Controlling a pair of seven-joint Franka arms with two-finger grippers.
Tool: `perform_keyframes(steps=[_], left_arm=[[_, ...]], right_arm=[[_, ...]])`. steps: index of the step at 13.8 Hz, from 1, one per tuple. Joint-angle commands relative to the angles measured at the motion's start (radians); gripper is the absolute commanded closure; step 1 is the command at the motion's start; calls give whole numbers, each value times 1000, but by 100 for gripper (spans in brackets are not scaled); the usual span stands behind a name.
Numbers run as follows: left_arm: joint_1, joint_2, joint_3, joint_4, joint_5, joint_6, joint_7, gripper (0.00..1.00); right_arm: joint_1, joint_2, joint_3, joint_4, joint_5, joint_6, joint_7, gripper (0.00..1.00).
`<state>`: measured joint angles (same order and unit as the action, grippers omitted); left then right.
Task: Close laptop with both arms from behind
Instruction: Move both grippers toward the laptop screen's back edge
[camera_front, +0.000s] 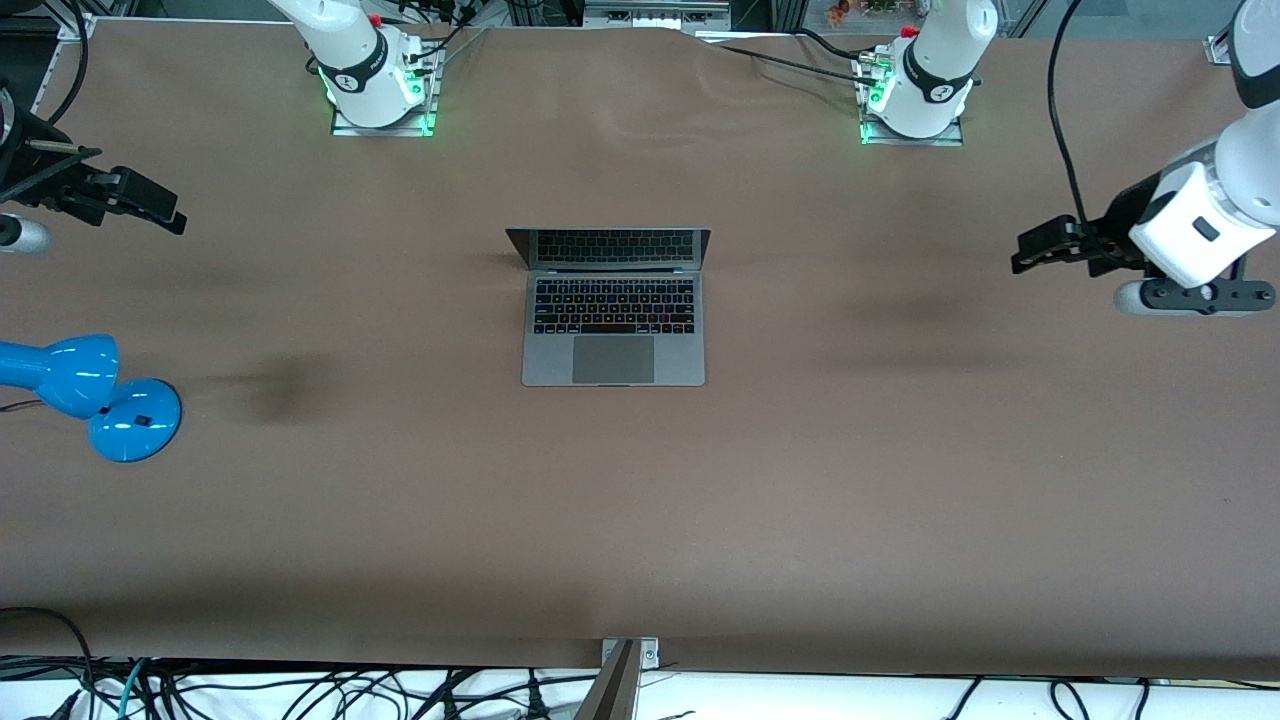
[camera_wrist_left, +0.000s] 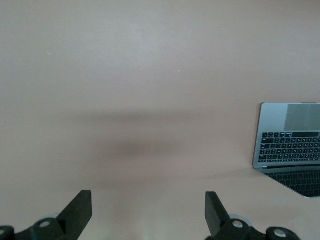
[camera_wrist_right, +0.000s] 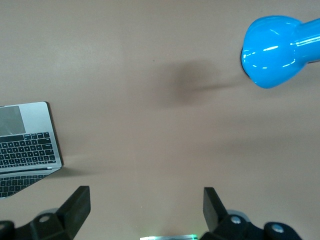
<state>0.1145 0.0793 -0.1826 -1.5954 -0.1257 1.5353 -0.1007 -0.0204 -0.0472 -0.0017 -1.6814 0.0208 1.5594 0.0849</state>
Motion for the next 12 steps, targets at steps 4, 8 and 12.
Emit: perform_keyframes(steps=[4, 8, 12], left_arm=[[1, -42, -52, -38, -69, -18, -76, 0], [1, -46, -141, -41, -69, -20, -180, 0], [-2, -41, -274, -77, -71, -11, -327, 0]], right_arm=[[8, -3, 0, 8, 14, -71, -14, 0], [68, 21, 70, 8, 14, -226, -14, 0], [192, 56, 120, 3, 14, -311, 10, 0]])
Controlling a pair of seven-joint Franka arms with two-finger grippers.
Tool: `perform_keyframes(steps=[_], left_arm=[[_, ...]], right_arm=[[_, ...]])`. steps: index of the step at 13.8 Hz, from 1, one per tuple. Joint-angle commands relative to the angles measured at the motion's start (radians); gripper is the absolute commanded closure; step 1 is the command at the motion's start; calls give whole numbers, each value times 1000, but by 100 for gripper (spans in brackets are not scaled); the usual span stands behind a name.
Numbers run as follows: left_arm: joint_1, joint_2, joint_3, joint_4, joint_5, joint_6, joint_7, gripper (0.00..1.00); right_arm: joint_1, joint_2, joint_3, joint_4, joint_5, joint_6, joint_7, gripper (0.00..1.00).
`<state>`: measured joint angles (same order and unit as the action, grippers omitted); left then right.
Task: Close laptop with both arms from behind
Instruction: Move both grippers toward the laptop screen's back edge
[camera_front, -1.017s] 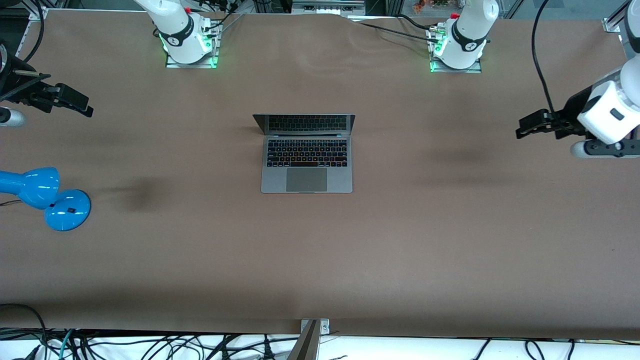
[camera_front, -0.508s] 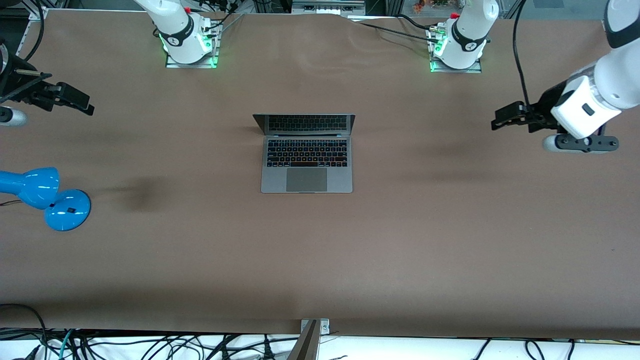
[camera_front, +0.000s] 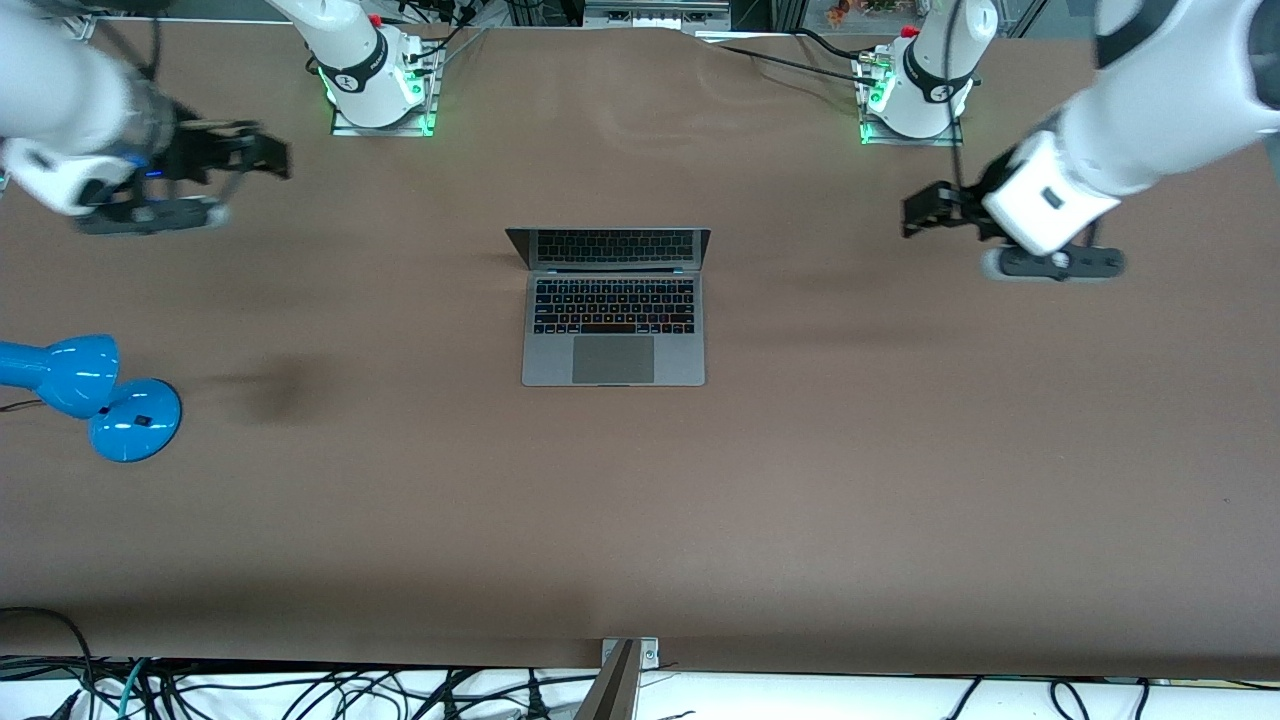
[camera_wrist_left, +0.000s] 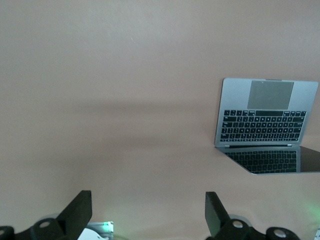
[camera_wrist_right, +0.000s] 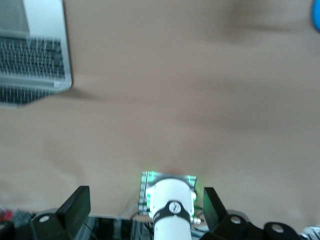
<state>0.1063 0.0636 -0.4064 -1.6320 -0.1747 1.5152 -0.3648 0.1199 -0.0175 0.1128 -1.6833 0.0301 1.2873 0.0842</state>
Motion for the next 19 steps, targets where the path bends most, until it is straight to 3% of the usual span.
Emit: perform_keyframes(steps=[1, 3, 7, 12, 14, 15, 16, 17, 18, 19], left_arm=[[6, -22, -78, -51, -38, 10, -116, 0], [4, -18, -124, -101, -153, 26, -212, 0], [3, -8, -270, -199, -157, 144, -376, 0], [-20, 108, -356, -218, -169, 161, -491, 4], [-65, 125, -358, -215, -169, 178, -522, 15], [-74, 136, -358, -220, -169, 191, -522, 26], [-82, 137, -358, -230, -169, 224, -523, 41], [-92, 139, -358, -255, -169, 282, -529, 54], [-117, 153, -358, -267, -169, 336, -534, 70], [-128, 175, -358, -269, -169, 368, -548, 83]], right_arm=[[84, 46, 5, 5, 8, -45, 9, 0], [151, 70, 5, 1, 53, -40, 11, 0], [266, 91, 7, -53, 123, 47, 194, 0], [285, 82, 214, -216, 140, 305, 532, 0], [284, 80, 257, -266, 139, 366, 554, 0], [285, 80, 264, -289, 136, 400, 549, 0], [284, 80, 269, -302, 136, 433, 548, 12], [284, 83, 274, -303, 134, 447, 545, 45], [285, 88, 274, -302, 134, 454, 546, 96], [285, 91, 274, -303, 134, 455, 545, 100]])
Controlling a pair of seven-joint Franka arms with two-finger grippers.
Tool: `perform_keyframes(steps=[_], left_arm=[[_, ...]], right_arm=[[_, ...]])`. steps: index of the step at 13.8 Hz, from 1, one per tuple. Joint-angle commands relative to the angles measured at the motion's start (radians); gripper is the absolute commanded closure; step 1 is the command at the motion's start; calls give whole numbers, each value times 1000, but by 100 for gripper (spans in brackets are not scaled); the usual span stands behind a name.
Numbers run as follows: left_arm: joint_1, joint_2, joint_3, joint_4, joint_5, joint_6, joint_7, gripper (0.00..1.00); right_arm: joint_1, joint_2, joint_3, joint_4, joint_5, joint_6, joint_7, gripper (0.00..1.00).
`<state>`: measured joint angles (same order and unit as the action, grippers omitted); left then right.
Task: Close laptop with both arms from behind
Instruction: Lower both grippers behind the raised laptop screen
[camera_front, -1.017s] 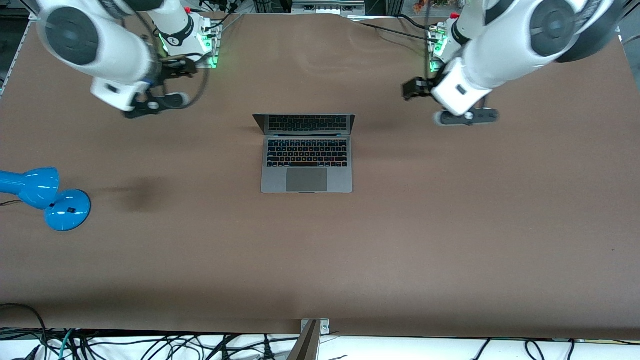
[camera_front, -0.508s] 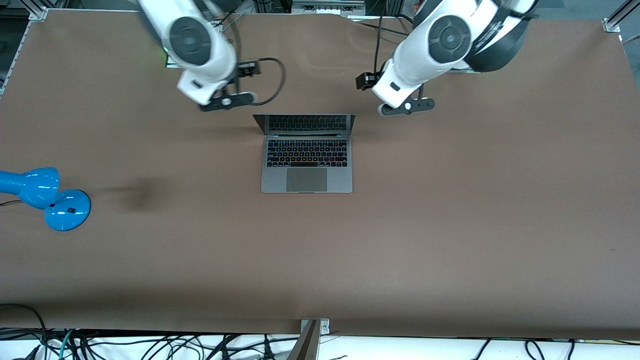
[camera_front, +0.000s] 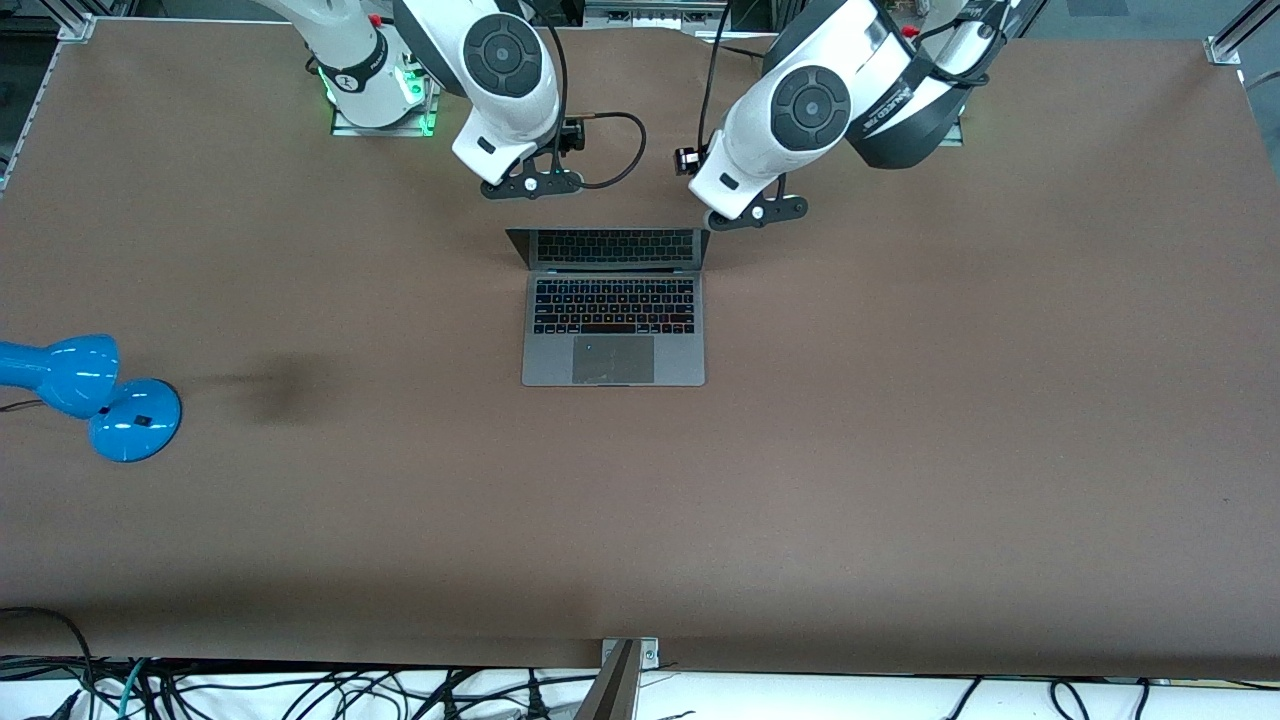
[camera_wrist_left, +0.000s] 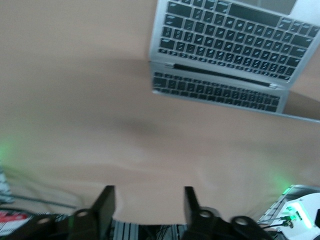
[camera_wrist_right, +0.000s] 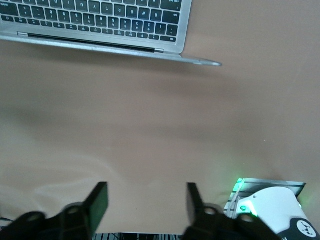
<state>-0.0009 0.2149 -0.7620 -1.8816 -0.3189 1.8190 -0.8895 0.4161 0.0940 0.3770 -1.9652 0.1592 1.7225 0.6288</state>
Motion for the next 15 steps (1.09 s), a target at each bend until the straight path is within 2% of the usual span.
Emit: perform_keyframes(steps=[1, 8, 13, 15], left_arm=[[-24, 40, -2, -17, -23, 89, -41, 98], [-30, 96, 3, -14, -14, 131, -71, 100], [-19, 124, 21, -4, -8, 161, -68, 100], [-19, 150, 39, 18, 29, 166, -68, 100]], right_arm=[[-10, -16, 10, -21, -1, 20, -1, 100], [1, 35, 8, -15, -59, 51, -6, 100], [-14, 58, 2, -15, -124, 152, -4, 100], [-20, 96, -6, -9, -136, 201, -4, 100]])
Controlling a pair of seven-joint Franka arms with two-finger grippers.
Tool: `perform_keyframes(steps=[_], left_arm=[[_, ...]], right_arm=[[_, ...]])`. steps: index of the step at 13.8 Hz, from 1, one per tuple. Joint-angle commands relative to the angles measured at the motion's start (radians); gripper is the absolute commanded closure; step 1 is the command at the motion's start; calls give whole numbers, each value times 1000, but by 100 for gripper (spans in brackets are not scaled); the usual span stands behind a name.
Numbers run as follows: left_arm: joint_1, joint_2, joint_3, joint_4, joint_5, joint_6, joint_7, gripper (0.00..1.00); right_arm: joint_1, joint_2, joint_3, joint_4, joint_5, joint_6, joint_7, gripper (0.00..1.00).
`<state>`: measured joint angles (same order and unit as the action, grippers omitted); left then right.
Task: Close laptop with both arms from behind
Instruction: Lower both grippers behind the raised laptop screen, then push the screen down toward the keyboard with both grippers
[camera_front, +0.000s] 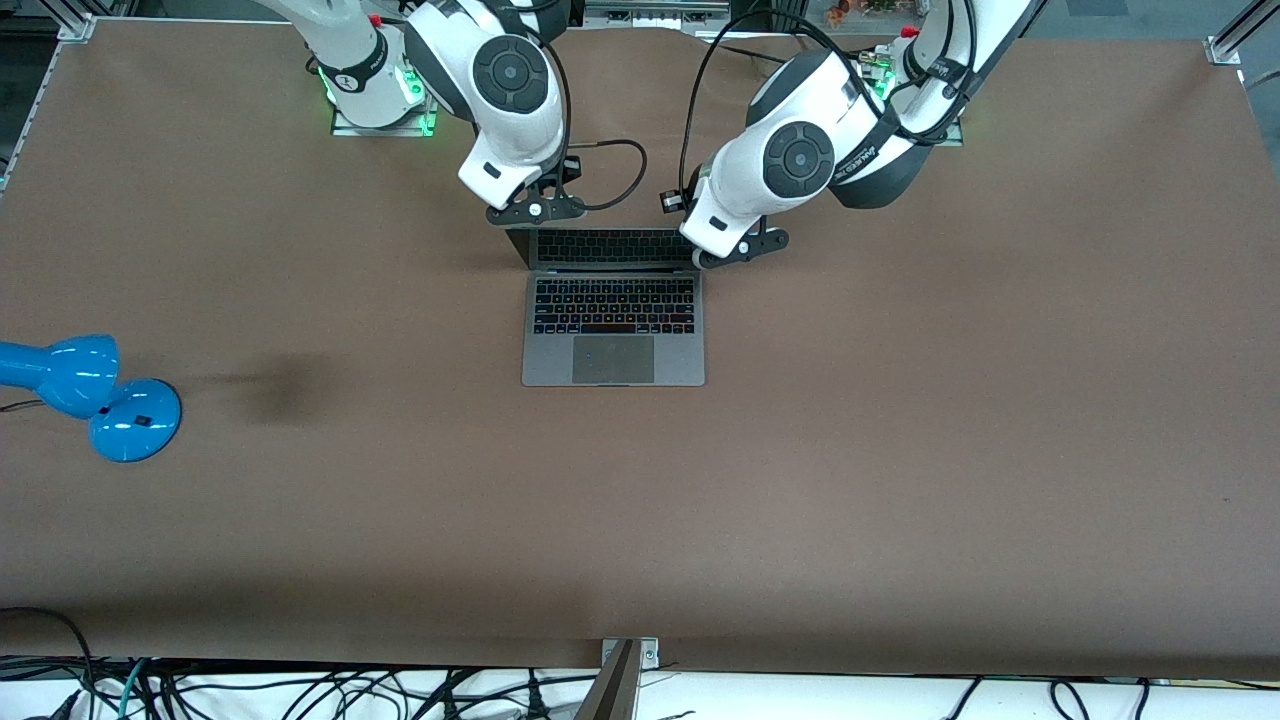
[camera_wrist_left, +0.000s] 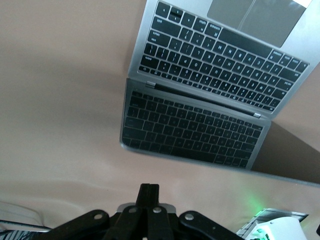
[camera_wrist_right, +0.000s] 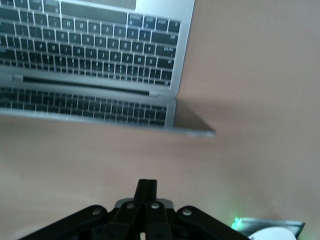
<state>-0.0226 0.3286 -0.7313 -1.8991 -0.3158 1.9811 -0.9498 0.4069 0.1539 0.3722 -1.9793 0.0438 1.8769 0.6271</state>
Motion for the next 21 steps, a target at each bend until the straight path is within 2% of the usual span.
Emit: perform_keyframes(steps=[1, 8, 14, 17, 21], left_arm=[[3, 55, 10, 47, 50, 4, -9, 100], [1, 147, 44, 143, 109, 4, -7, 100], [-2, 246, 64, 227, 167, 5, -9, 100], [-11, 273, 92, 236, 167, 28, -6, 100], [-13, 329, 93, 253, 224, 65, -7, 100]], right_arm=[[-16, 53, -1, 7, -27, 76, -3, 100], [-33, 131, -9, 80, -104, 114, -3, 100], [-45, 162, -44, 82, -111, 234, -1, 100], [-48, 206, -61, 121, -113, 257, -3, 100], [-62, 266, -73, 183, -142, 257, -7, 100]])
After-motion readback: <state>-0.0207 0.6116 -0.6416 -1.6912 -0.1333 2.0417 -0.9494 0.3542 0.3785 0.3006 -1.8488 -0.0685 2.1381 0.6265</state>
